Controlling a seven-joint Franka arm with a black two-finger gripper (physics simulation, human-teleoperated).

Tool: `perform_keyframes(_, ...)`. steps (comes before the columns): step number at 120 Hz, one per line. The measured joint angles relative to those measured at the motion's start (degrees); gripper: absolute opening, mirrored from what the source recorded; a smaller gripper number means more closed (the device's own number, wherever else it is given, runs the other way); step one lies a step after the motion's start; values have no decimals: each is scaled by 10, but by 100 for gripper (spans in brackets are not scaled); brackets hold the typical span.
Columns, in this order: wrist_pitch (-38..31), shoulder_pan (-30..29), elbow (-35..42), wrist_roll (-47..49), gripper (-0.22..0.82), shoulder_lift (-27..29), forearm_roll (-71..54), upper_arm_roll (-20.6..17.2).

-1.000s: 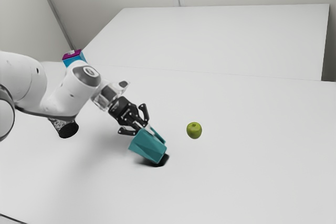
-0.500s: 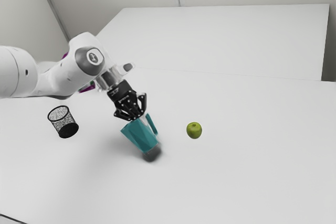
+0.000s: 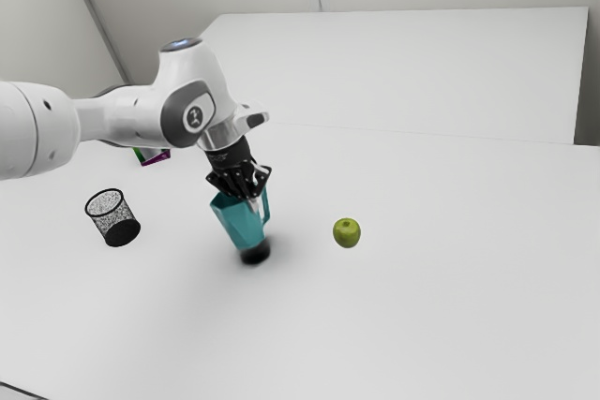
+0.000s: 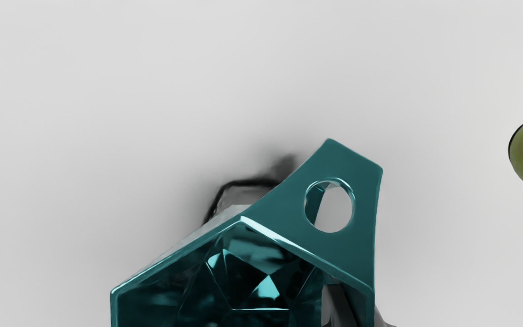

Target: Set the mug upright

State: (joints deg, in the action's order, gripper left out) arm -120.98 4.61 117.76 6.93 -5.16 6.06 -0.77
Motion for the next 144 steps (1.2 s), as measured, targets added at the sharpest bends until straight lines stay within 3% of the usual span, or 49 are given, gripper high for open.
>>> perform_keyframes(56,-66,-1,-1,8,-18,-49,-16,-5)
perform_keyframes(77,-68,2,-1,8,20,-33,-15,-17)
perform_keyframes(92,-65,2,0,8,38,-13,-16,-18)
perform_keyframes(114,-49,2,-1,8,51,40,-21,-18)
perform_keyframes(144,5,20,-46,6,58,80,-46,2)
